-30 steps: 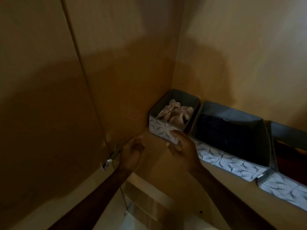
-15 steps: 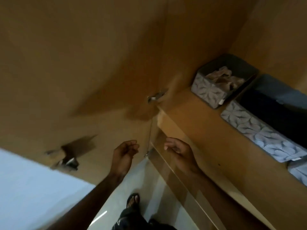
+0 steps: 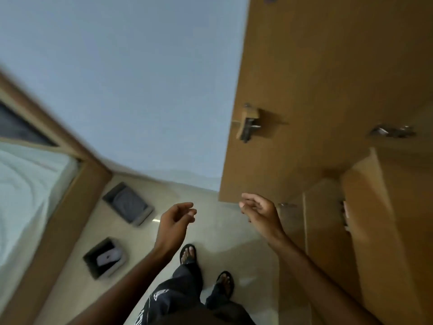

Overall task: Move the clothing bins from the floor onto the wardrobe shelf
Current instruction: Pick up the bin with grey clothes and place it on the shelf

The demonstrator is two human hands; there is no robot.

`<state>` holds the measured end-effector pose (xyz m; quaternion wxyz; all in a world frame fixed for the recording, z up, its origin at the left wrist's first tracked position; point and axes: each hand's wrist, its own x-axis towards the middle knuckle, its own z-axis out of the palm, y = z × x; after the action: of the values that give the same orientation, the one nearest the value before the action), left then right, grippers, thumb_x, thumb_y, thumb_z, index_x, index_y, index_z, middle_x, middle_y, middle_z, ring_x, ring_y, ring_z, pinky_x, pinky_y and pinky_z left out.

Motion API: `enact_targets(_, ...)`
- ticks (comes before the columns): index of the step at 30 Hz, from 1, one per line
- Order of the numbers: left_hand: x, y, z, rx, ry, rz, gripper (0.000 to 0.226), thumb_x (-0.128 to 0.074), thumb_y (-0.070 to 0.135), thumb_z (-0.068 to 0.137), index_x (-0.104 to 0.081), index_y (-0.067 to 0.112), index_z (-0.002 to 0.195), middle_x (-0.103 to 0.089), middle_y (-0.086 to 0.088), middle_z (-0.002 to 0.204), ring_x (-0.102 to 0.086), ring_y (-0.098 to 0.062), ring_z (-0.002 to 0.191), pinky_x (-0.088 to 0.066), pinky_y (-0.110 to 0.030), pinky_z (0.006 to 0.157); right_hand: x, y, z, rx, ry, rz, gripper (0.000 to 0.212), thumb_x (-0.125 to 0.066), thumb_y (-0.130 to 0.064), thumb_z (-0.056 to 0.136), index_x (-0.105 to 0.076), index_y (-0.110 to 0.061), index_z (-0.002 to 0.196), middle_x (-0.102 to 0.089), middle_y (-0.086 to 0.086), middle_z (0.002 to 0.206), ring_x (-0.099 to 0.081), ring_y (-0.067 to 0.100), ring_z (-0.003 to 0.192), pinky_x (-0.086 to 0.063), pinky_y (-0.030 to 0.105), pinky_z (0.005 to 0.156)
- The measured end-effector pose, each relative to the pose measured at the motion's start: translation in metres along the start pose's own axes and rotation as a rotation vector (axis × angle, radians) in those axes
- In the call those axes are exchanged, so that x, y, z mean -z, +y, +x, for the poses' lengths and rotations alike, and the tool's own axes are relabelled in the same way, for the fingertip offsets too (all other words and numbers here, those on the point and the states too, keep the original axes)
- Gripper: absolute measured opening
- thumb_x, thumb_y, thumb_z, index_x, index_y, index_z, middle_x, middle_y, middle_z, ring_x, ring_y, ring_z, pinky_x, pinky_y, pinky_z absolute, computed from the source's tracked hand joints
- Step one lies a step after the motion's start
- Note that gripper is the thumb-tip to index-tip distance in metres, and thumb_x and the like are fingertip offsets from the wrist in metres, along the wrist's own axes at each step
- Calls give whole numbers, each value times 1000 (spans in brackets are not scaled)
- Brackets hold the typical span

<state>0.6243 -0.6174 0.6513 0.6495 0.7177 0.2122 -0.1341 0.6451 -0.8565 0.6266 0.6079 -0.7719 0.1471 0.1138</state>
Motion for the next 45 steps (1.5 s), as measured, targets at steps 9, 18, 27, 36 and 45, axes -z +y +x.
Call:
enact_targets(9, 163, -50, -43, 33, 363, -160, 22, -59, 9, 91, -66, 16, 112, -73, -2, 101, -67, -16, 90, -46, -24, 73, -186, -50, -1, 110, -363, -172, 25, -67, -38, 76, -68, -30, 99, -71, 1, 88, -66, 10, 79, -48, 22, 67)
enact_targets(18, 315, -90, -24, 110, 527, -200, 21, -61, 9, 90, -68, 19, 107, -74, 0, 98, -67, -19, 88, -49, -26, 71, -355, -75, 5, 153, -549, -306, 13, -71, -24, 84, -70, -29, 96, -72, -1, 84, -68, 11, 78, -54, 24, 74)
enact_targets(27, 381, -119, 109, 262, 576, -207, 19, -60, 12, 92, -66, 15, 110, -71, -5, 96, -66, -15, 87, -51, -24, 79, -484, -61, 119, 45, -632, -438, 18, -66, -26, 87, -68, -24, 105, -71, -5, 93, -68, 9, 86, -53, 17, 74)
enact_targets(36, 406, -261, 344, 595, 442, -14, 23, -56, 20, 92, -60, 21, 114, -65, 6, 97, -62, -14, 94, -53, -34, 86, -607, 95, 325, -130, -625, -691, 24, -64, -24, 88, -70, -12, 108, -69, -3, 90, -64, 10, 84, -45, 20, 70)
enact_targets(45, 392, -448, 529, 699, 237, 229, 48, -61, 32, 86, -53, 17, 130, -51, -10, 134, -55, -32, 116, -49, -42, 95, -700, 298, 466, -48, -731, -1016, 41, -62, -33, 88, -59, -21, 128, -55, 8, 132, -54, 26, 120, -44, 34, 100)
